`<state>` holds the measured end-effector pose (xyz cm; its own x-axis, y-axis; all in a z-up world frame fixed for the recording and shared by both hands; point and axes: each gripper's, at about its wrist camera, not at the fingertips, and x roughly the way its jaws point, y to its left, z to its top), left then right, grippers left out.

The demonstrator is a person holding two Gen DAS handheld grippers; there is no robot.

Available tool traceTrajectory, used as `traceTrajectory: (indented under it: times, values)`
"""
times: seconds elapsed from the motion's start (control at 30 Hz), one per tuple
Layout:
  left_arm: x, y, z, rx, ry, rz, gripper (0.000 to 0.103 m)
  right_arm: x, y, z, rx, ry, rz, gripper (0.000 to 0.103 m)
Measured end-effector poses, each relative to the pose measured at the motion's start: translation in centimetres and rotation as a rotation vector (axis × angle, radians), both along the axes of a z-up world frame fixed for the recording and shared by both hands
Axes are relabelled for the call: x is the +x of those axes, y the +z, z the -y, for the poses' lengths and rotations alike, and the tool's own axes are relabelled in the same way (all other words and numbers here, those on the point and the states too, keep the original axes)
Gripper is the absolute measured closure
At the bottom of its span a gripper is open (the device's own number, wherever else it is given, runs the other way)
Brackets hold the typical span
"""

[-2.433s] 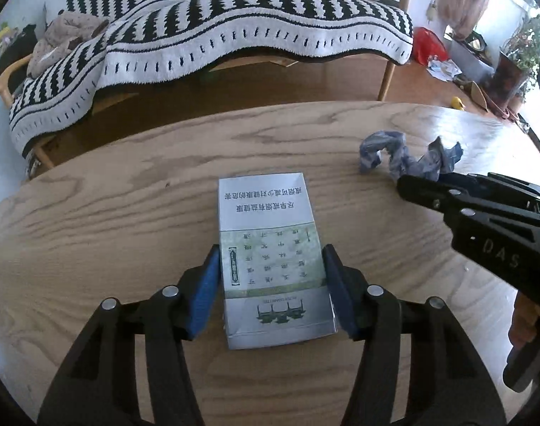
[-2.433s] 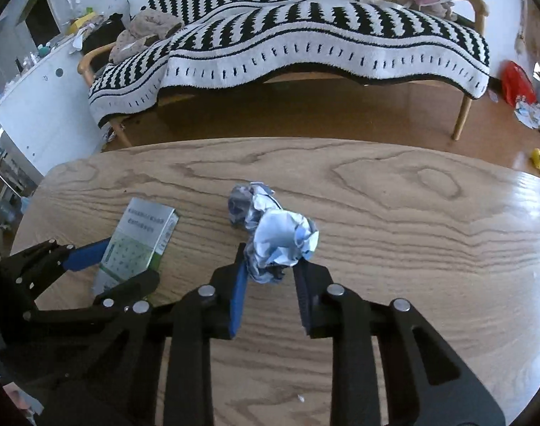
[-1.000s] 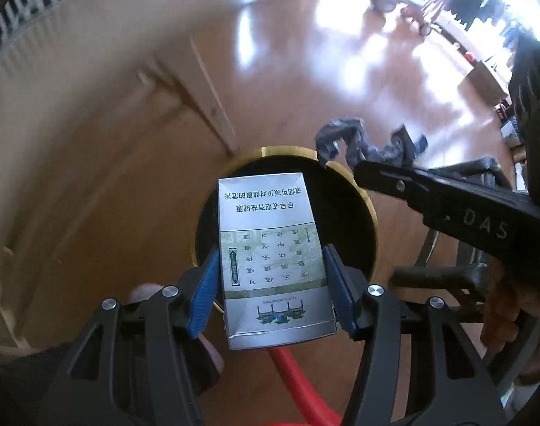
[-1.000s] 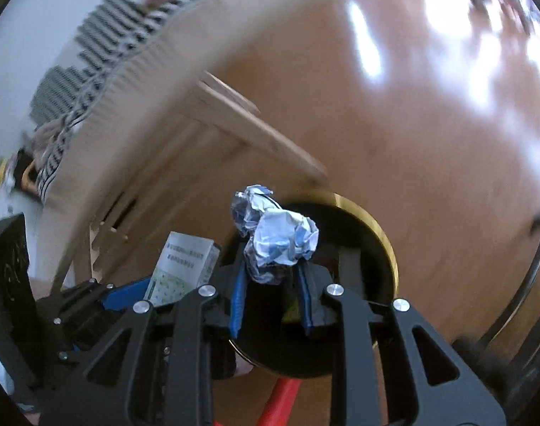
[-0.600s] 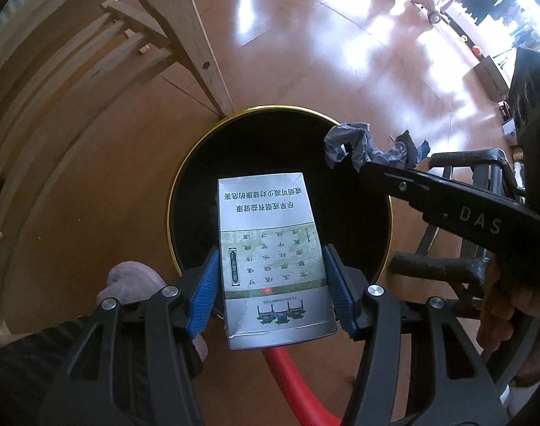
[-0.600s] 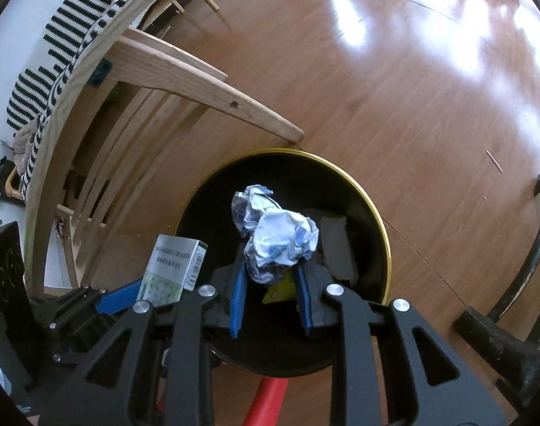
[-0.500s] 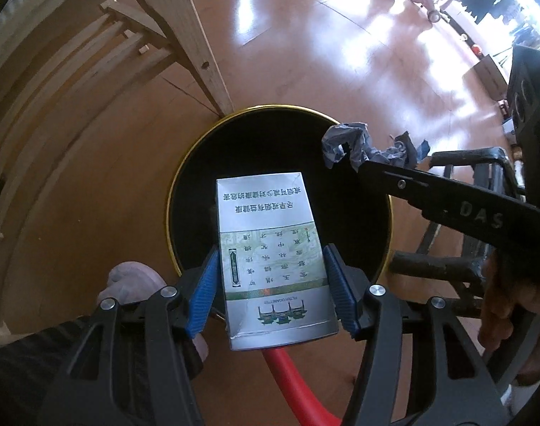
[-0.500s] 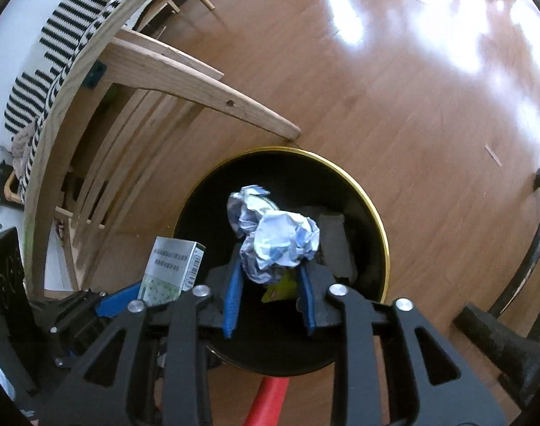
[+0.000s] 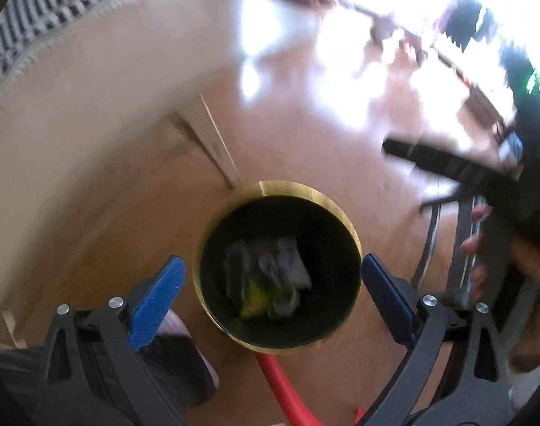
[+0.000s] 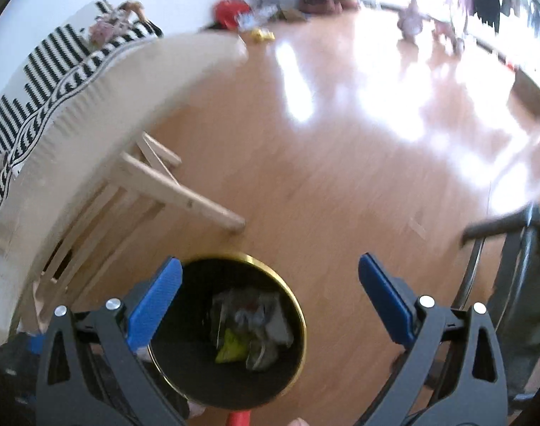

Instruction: Collect trash

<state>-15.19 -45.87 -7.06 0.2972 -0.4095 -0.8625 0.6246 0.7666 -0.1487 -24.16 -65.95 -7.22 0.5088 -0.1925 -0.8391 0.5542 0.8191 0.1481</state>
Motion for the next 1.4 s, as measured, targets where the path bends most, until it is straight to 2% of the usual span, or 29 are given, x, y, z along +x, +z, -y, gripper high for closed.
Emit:
traceTrajectory:
  times: [0.1,0.17,0.33,0.37,0.43,0.53,0.6,0.7,0.73,0.77,0.8,0.83,0.87,0.97,1.2,1.4]
  values:
    - [2.9,5.4,-3.2,-0.064,0.081,0.121,0.006,3.5,3.7,-2.9,-0.065,0.076,0.071,0.007]
    - [5.5,8.5,-6.7,-0.063,0.186,0.216,0.006,6.7,6.3,-5.8,-0.088,0.149,0.144,0.007]
    - [12.4,11.8,-16.0,-0.003,0.448,0.351,0.006,15.8,9.3,-13.8,-0.081,0.329,0.238,0.007]
    - [13.5,11.9,-17.7,0.017,0.501,0.373,0.006,18.7,9.6,-16.3,-0.066,0.366,0.249,0.007]
    - [16.2,11.6,-21.7,0.050,0.615,0.404,0.006,21.7,10.0,-19.4,-0.057,0.406,0.270,0.007]
    - [18.8,10.6,-26.2,0.066,0.709,0.407,0.006,26.9,9.5,-24.9,-0.062,0.438,0.275,0.007]
    - [20.7,9.1,-29.2,0.093,0.775,0.418,0.006,30.1,8.5,-28.2,-0.045,0.423,0.254,0.007]
    - [21.4,6.2,-33.3,0.134,0.905,0.445,0.006,31.9,7.2,-32.0,-0.013,0.421,0.251,0.007]
    - [21.7,5.3,-34.2,0.149,0.924,0.434,0.006,32.0,6.9,-33.1,-0.024,0.433,0.259,0.007]
    - [22.7,4.3,-35.1,0.177,0.927,0.347,0.006,32.2,6.2,-34.6,-0.054,0.458,0.256,0.007]
    - [22.8,4.4,-35.7,0.156,0.918,0.310,0.006,32.5,5.5,-35.8,-0.078,0.487,0.233,0.007]
    - [23.1,4.8,-36.5,0.087,0.917,0.306,0.006,32.3,4.8,-36.5,-0.082,0.515,0.209,0.007]
    - [23.2,5.3,-36.8,0.063,0.929,0.327,0.006,32.9,4.2,-37.6,-0.078,0.557,0.181,0.007]
    - [23.1,5.9,-37.6,0.078,0.931,0.377,0.006,33.8,3.6,-39.1,-0.107,0.598,0.148,0.007]
    - [22.3,5.2,-37.7,0.076,0.875,0.341,0.006,33.5,3.3,-39.9,-0.114,0.618,0.147,0.007]
    - [22.0,4.6,-38.2,0.035,0.897,0.315,0.006,32.6,3.3,-39.3,-0.163,0.618,0.145,0.007]
